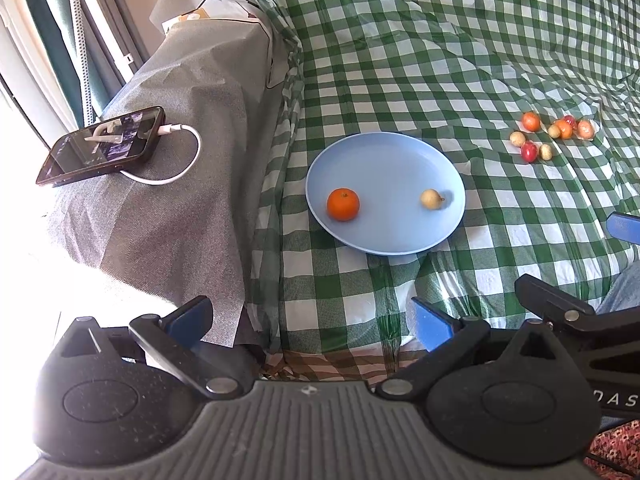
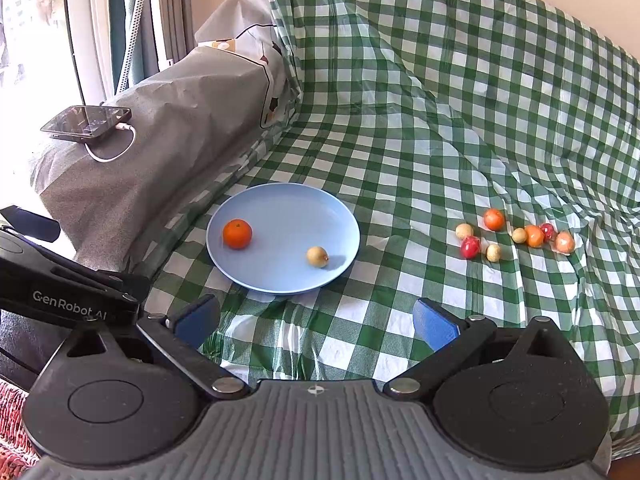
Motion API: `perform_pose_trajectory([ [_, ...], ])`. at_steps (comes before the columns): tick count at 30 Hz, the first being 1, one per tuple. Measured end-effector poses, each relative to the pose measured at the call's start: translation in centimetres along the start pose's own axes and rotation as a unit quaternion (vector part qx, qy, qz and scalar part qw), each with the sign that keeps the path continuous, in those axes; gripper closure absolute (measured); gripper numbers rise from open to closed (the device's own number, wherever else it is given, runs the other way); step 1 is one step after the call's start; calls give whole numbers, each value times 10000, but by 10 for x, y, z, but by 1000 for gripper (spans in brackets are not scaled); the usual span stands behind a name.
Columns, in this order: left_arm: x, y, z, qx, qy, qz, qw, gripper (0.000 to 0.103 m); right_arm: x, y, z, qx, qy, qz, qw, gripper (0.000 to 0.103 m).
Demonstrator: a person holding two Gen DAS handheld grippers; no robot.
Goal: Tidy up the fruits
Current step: 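Withdraw both tools from the plate, then grasp a yellow fruit with the left tool while the right tool grasps another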
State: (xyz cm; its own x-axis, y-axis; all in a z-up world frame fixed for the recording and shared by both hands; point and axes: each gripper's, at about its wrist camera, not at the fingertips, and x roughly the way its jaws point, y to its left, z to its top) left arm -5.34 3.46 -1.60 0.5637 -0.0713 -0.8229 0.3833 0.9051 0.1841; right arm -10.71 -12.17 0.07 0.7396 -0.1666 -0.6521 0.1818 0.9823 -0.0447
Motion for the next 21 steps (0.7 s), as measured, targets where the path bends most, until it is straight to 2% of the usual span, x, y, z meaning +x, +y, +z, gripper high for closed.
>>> perform_pose_trajectory([
  [7,5,-6,6,93,74,18,9999,0,7,-3,-1,109,40,79,9999,1],
  [11,10,-19,15,270,75,50,9996,0,9,-18,-4,496,-13,-21,9988,1],
  [14,16,-31,30,306,90,7,9995,0,10,-43,-6,962,-140,-278,9949,1],
  [17,25,-47,52,243,99,-118,9996,0,13,-75,-7,1311,-243,-721,9884,1],
  [21,36,-84,83,383,-82,-288,9988,0,30,-121,-14,1729,-260,-1214,9771,1],
])
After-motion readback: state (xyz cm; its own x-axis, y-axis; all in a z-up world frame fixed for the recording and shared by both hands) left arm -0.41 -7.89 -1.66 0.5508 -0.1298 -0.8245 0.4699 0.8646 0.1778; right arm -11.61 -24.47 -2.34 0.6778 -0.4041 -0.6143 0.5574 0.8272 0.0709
